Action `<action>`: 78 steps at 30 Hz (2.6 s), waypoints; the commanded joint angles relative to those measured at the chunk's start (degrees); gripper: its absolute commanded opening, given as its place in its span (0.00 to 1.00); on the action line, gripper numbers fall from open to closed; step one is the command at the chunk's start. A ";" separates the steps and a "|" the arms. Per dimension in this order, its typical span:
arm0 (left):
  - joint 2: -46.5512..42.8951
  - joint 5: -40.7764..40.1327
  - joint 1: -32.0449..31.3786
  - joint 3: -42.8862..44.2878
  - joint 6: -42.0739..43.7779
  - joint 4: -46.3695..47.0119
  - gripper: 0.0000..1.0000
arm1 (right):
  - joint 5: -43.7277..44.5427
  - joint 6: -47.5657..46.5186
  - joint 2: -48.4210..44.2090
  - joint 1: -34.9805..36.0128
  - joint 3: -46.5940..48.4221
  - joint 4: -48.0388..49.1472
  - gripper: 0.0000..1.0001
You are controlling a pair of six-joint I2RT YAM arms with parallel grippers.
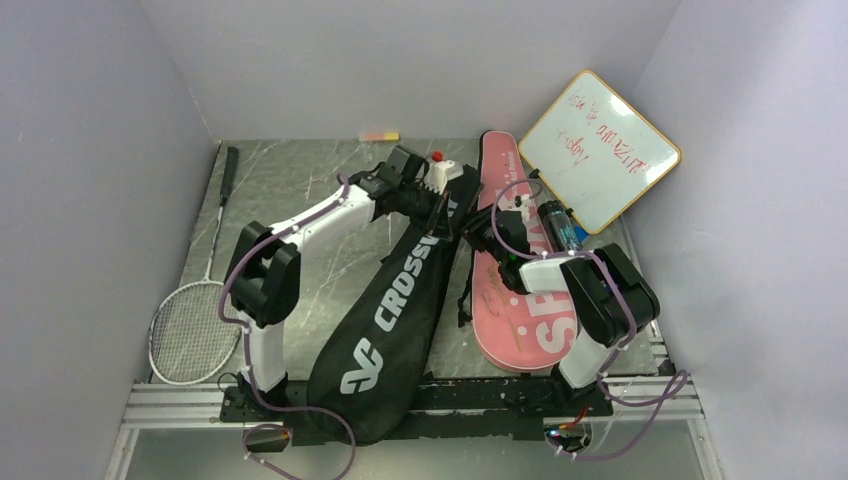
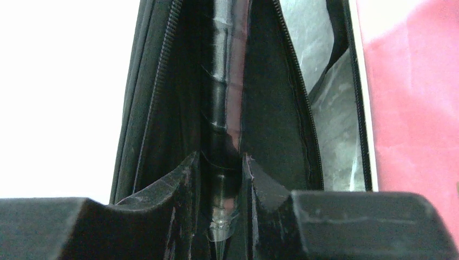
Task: Pack up the badminton gear
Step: Place the racket in the racket bag.
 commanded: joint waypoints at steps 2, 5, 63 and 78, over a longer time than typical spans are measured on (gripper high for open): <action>3.62 -6.57 0.50 13.46 3.00 0.08 0.05 | -1.07 -0.59 -4.33 1.50 -1.00 0.04 0.09; 5.67 -6.67 0.38 18.11 3.02 -1.02 0.05 | -0.15 -0.94 -5.42 1.54 -1.29 -0.23 0.08; -1.41 -17.88 -6.97 11.68 19.44 12.00 0.05 | 25.80 -0.93 -22.91 2.80 -1.30 -25.07 0.09; -3.40 -23.52 -7.37 14.03 20.56 9.34 0.05 | 31.14 -2.29 -25.29 2.60 4.09 -36.12 0.12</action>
